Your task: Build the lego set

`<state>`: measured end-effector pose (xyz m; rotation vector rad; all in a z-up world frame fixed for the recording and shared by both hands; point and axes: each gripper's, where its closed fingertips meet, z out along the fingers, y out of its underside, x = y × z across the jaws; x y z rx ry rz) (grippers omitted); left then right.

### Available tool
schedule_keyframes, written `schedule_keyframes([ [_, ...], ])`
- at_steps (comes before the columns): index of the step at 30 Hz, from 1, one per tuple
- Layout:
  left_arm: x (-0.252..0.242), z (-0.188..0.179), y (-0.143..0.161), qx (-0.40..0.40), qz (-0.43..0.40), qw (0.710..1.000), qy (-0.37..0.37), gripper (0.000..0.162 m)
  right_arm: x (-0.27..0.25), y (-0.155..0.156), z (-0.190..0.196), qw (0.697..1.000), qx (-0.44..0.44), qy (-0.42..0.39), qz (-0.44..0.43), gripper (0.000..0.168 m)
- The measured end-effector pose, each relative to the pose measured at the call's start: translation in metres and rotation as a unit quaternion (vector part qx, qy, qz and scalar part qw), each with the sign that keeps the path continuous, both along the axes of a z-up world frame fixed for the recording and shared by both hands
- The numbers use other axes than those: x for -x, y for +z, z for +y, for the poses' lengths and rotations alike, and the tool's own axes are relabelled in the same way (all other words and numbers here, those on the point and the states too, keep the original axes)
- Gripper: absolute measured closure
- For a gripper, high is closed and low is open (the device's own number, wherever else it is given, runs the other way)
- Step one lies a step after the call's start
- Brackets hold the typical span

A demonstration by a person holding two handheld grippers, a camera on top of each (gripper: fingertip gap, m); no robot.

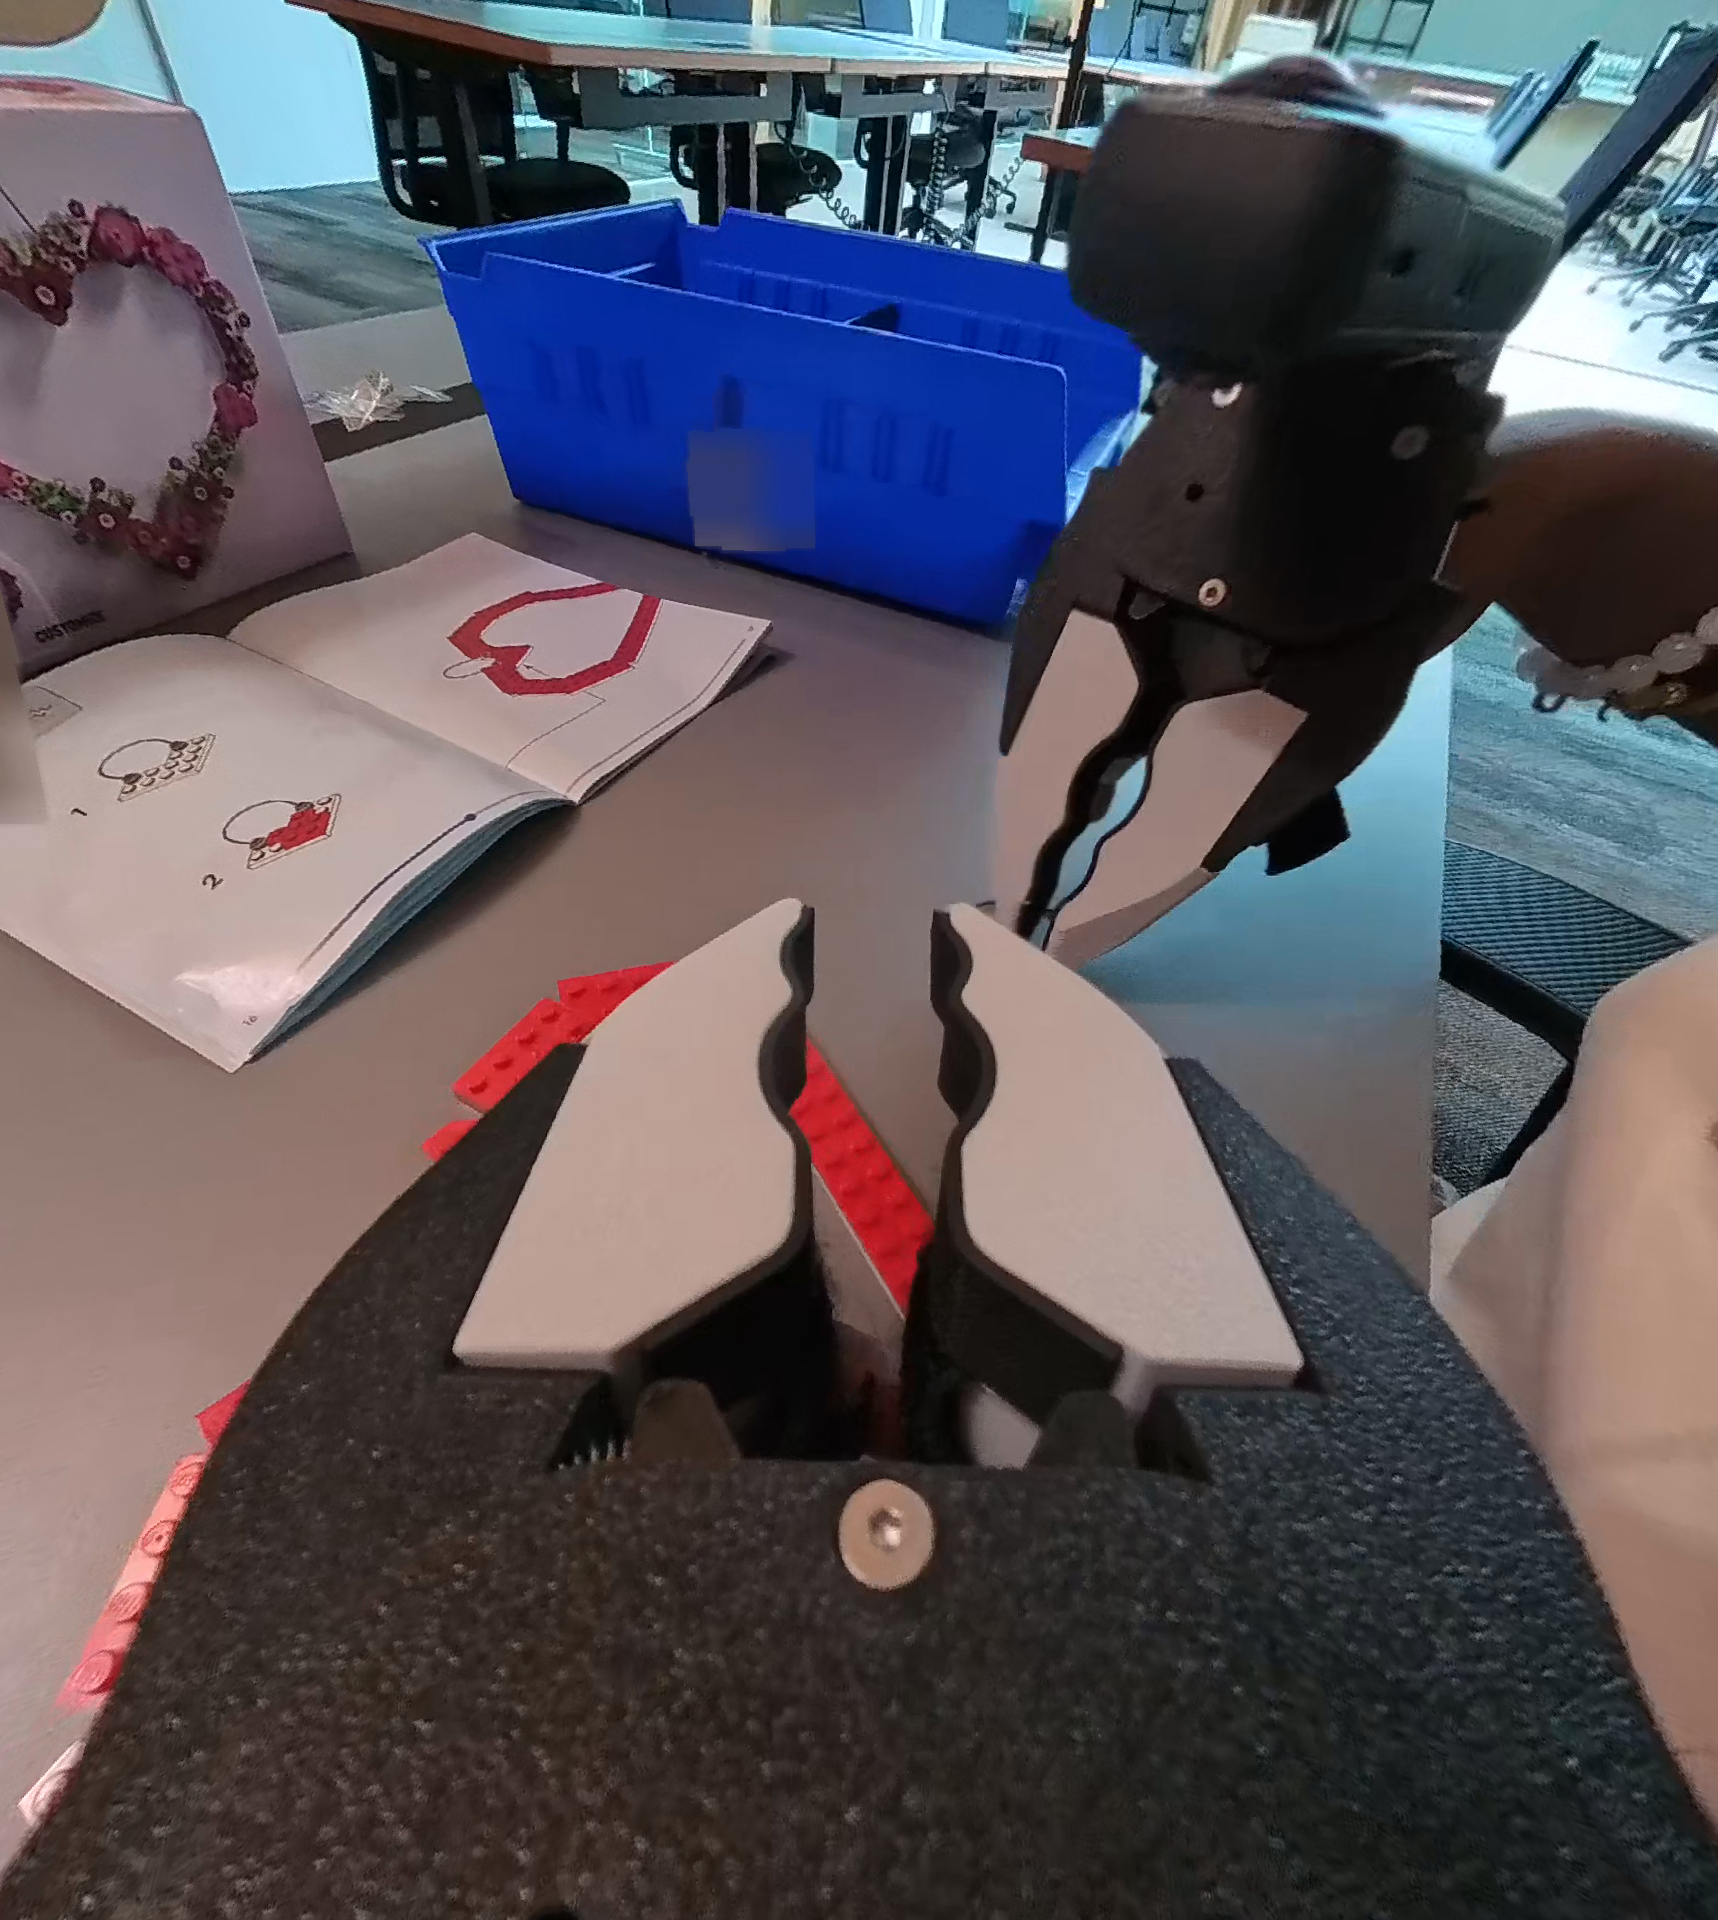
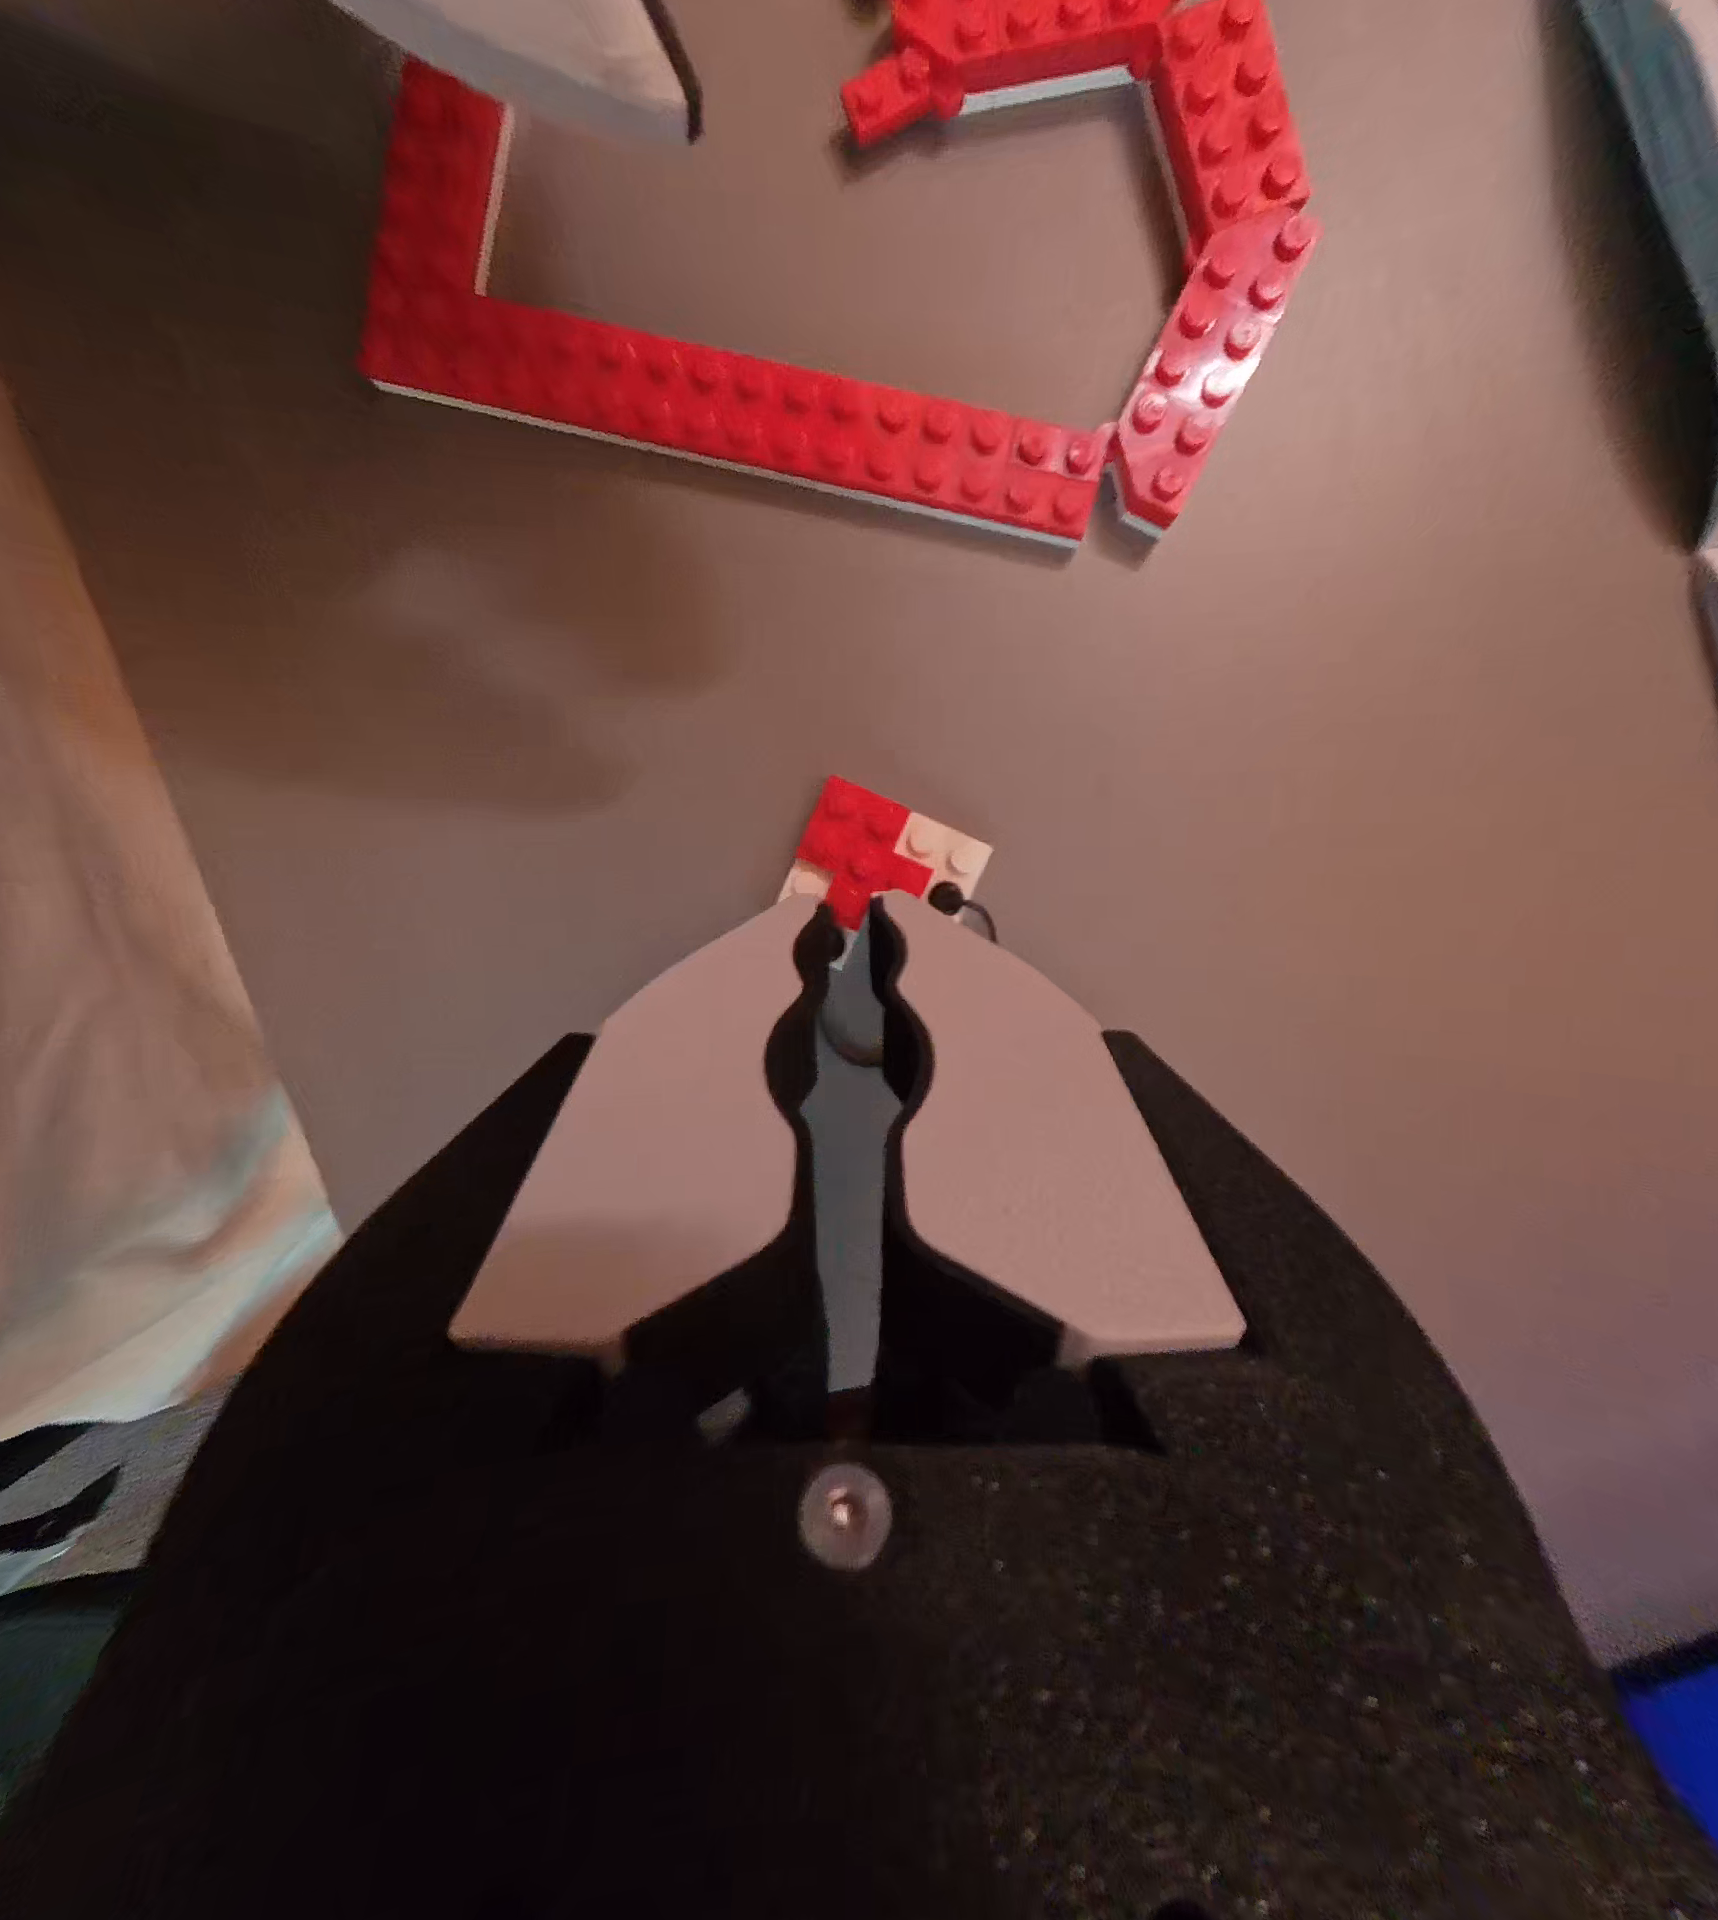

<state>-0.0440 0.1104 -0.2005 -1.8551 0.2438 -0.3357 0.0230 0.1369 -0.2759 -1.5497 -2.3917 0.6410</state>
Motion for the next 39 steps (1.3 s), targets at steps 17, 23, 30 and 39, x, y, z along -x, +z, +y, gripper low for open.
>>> schedule_keyframes([
  [17, 0.007, 0.002, -0.011, 0.010, -0.019, 1.000, -0.001, 0.142, 0.000, -0.002, -0.003, 0.998, 0.028, -0.032, -0.052, 0.161],
  [23, 0.004, 0.001, -0.007, 0.005, -0.013, 1.000, -0.007, 0.142, -0.004, 0.017, -0.002, 0.997, 0.065, -0.026, 0.011, 0.156],
  [30, -0.006, 0.003, -0.008, 0.007, -0.003, 1.000, -0.018, 0.141, -0.009, 0.009, 0.004, 0.999, 0.021, -0.029, -0.006, 0.159],
  [39, -0.004, 0.000, -0.012, 0.015, -0.001, 1.000, -0.013, 0.141, -0.014, 0.014, 0.008, 0.999, 0.029, -0.021, -0.004, 0.138],
])
